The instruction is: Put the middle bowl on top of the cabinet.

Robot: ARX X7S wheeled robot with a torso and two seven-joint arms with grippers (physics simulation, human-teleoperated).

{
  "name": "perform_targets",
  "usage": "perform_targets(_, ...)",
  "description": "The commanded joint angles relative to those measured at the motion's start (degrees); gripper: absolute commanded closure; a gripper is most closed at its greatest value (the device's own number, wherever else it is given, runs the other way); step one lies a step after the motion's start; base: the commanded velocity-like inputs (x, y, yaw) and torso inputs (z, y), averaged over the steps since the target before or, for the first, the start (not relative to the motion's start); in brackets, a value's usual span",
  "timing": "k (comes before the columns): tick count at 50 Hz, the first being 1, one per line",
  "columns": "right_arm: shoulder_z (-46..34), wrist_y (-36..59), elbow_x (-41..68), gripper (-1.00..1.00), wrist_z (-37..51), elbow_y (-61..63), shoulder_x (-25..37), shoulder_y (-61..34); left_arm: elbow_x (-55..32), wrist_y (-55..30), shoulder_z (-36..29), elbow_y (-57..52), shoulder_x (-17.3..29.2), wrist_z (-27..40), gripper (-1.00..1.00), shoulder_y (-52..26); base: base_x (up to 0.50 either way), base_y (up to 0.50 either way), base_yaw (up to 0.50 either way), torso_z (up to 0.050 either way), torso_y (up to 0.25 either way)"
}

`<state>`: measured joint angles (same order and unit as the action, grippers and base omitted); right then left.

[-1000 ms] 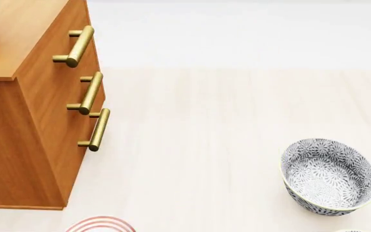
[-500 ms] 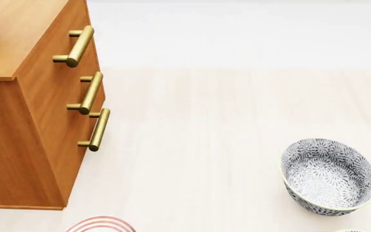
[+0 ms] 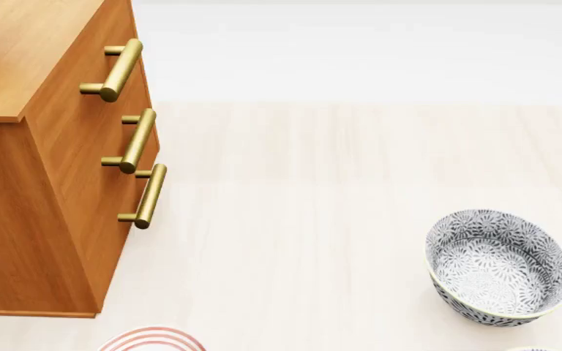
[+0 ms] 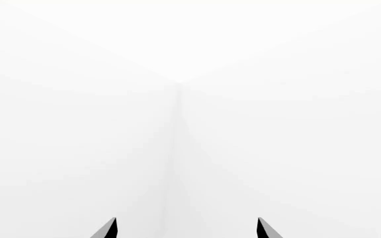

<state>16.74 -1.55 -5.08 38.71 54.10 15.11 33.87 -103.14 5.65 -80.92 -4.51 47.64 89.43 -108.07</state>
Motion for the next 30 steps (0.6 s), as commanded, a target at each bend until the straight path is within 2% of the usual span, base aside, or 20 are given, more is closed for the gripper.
perform_targets(1, 1.19, -1.99, 0.87, -1.00, 0.16, -0.59, 0.05, 1.67, -0.93, 20.65, -31.15, -16.85, 6.14, 0.53, -1.00, -15.42, 0.00, 0.00, 0.00, 0.000, 0.000)
perform_targets(7, 0.63, -1.13, 0.35, -1.00, 0.13, 0.03, -0.18, 1.47, 5.08, 27.40, -41.13, -24.17, 7.93, 0.54, -1.00, -20.07, 0.00, 0.00, 0.00, 0.000, 0.000)
perform_targets(11, -0.63, 0.42, -0.83, -1.00, -0.12, 0.84, -0.30, 0.58, 9.06, 34.22, -51.68, -27.51, 7.50, 0.56, -1.00, -25.91, 0.00, 0.00, 0.00, 0.000, 0.000)
perform_targets(14, -0.90, 1.01, -1.05, -1.00, -0.13, 1.07, -0.33, 0.18, 12.67, 36.64, -54.83, -29.68, 7.49, 0.56, -1.00, -25.72, 0.00, 0.00, 0.00, 0.000, 0.000)
perform_targets(19, -1.43, 1.68, -1.50, -1.00, -0.15, 1.10, -0.34, -0.58, 19.38, 29.48, -41.35, -30.06, 9.54, 0.56, -1.00, -11.76, 0.00, 0.00, 0.00, 0.000, 0.000)
perform_targets(22, -2.25, 2.46, -1.88, -1.00, -0.40, 0.94, -0.19, -1.55, 26.45, 22.05, -27.24, -30.78, 11.56, 0.56, -1.00, 1.35, 0.00, 0.00, 0.00, 0.000, 0.000)
perform_targets(25, -2.63, 2.20, -1.88, -1.00, -0.54, 0.71, -0.03, -1.70, 32.36, 13.36, -9.96, -31.56, 12.48, 0.56, -1.00, 15.54, 0.00, 0.00, 0.00, 0.000, 0.000)
perform_targets(27, -2.67, 1.95, -1.77, -1.00, -0.57, 0.72, 0.03, -1.59, 34.64, 10.97, -5.80, -32.88, 12.27, 0.51, -1.00, 20.03, 0.00, 0.00, 0.00, 0.000, 0.000)
perform_targets(30, -2.94, 2.41, -2.25, -1.00, -0.54, 0.78, -0.02, -1.82, 40.33, 3.45, 4.13, -36.47, 12.50, 0.53, -1.00, 28.24, 0.00, 0.00, 0.00, 0.000, 0.000)
